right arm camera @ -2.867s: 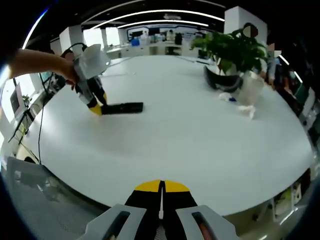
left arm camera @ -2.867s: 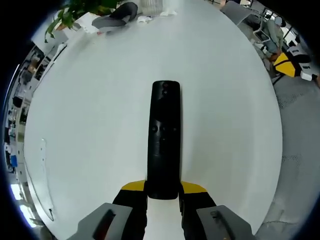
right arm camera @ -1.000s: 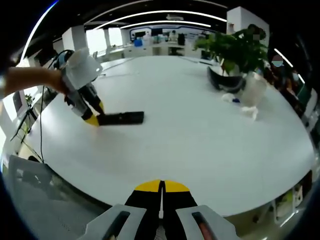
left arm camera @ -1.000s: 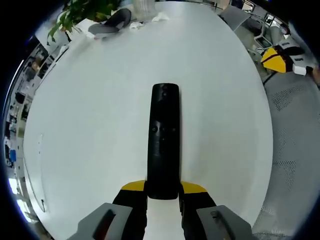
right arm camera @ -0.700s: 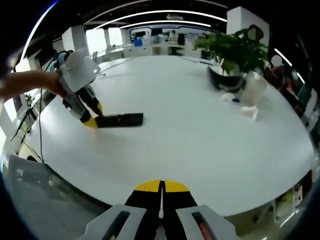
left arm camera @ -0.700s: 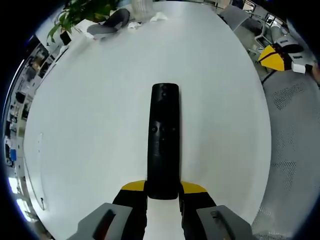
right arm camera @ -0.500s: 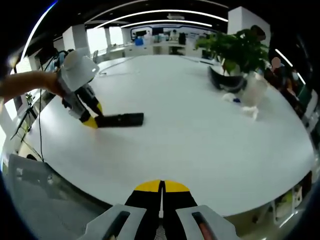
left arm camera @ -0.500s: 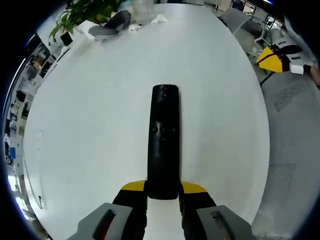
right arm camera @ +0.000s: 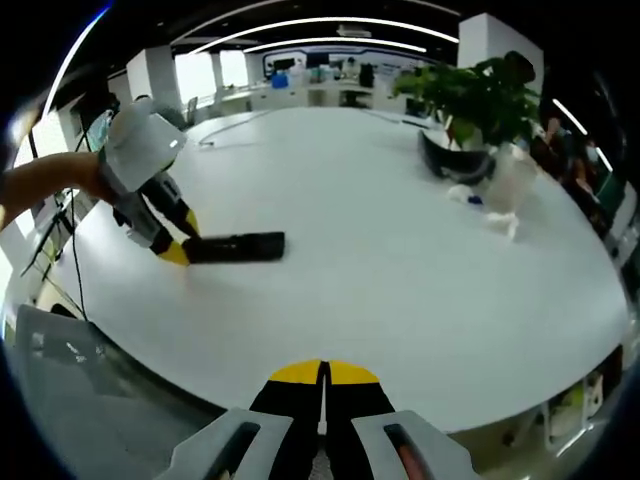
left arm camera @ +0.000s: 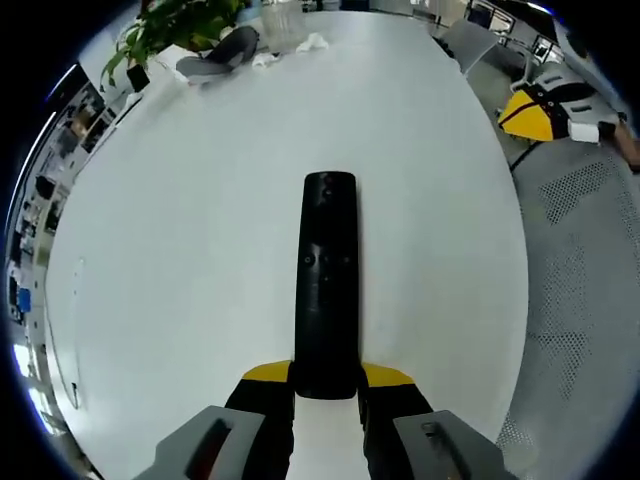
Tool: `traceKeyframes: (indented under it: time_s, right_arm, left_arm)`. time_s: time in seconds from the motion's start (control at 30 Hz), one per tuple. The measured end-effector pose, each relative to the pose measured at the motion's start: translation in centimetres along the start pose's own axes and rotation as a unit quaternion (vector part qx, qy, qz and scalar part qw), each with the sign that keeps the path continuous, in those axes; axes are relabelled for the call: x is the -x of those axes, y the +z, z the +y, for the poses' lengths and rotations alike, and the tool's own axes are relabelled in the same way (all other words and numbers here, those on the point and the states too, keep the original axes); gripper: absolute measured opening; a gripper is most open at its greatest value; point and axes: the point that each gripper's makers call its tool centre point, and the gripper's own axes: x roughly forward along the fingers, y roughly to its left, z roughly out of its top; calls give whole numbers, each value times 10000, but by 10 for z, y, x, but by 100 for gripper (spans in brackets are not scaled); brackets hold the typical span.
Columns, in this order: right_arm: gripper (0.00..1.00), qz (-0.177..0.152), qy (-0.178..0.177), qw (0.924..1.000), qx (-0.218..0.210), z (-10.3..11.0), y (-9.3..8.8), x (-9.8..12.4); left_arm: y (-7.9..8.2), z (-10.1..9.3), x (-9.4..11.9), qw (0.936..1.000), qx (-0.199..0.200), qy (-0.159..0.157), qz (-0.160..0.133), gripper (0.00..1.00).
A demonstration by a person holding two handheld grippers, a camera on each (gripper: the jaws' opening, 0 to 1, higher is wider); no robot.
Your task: Press the specified remote control buttons in sequence, fully releasing each button before pressing the next.
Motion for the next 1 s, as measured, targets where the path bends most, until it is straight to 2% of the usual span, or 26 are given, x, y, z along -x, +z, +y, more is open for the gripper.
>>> traceKeyframes:
  time_s: [1.0]
  right_arm:
    - [0,1,-2,10000,16,0,0,0]
  left_arm:
    - [-2,-13,1,10000,60,-42,61,24]
